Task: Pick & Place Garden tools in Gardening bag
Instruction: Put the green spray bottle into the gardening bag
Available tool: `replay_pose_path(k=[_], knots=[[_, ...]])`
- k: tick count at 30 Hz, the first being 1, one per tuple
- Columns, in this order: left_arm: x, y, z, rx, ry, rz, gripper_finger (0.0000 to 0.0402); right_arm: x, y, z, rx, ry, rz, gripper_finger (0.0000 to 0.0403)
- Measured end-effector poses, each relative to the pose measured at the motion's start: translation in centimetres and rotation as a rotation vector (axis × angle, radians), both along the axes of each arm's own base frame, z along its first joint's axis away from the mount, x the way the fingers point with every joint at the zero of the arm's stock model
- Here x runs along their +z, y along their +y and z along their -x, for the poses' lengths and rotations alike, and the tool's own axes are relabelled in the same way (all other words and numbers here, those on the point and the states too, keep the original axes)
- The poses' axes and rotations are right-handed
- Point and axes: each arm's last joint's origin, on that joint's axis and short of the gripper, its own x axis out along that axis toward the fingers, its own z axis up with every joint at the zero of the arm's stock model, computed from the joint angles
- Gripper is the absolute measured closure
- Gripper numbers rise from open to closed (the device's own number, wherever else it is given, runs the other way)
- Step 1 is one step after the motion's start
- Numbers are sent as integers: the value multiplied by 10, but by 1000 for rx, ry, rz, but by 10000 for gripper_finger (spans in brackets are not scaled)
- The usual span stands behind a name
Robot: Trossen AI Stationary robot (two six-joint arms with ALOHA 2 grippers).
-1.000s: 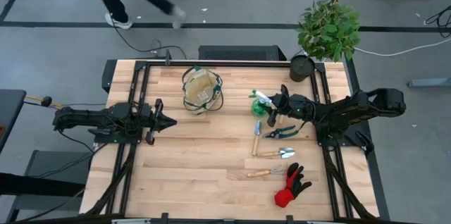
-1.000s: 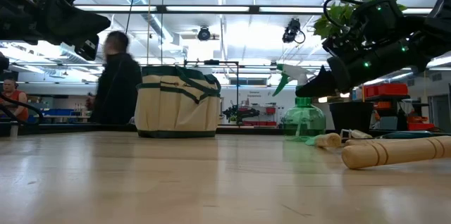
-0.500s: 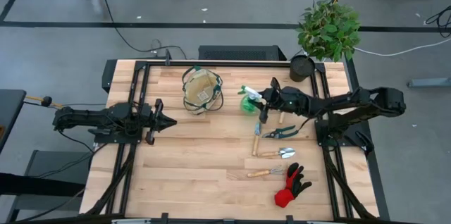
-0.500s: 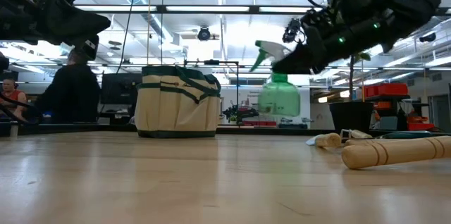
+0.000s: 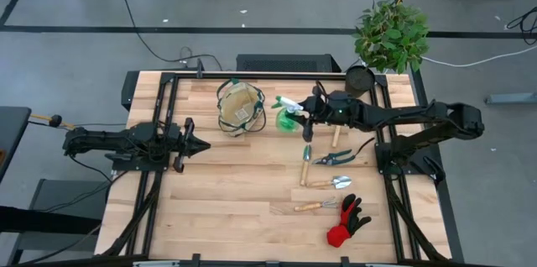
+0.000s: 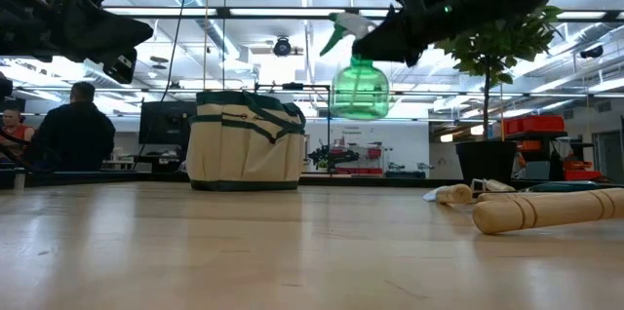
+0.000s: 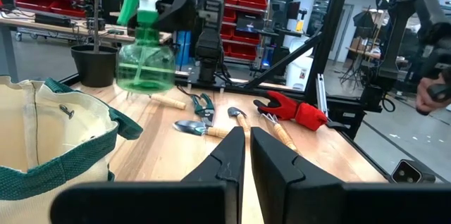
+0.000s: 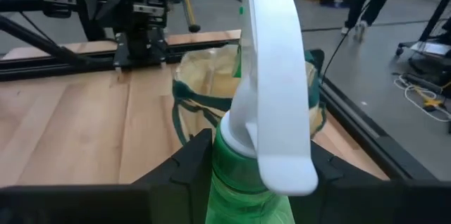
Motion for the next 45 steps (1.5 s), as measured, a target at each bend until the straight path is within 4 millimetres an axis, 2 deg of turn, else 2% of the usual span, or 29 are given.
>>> replay_pose_path(k=[13, 29, 36, 45], knots=[[0, 0, 0, 0, 0, 0, 369, 63, 2, -12, 86, 74, -22, 262], [0, 0, 0, 0, 0, 0, 369, 120, 3, -6, 87, 115, -29, 262], [0, 0, 0, 3, 0, -1, 369, 136, 5, 0, 88, 143, -40, 262], [0, 0, 0, 7, 0, 1, 369, 129, 13, -1, 102, 217, -87, 262]])
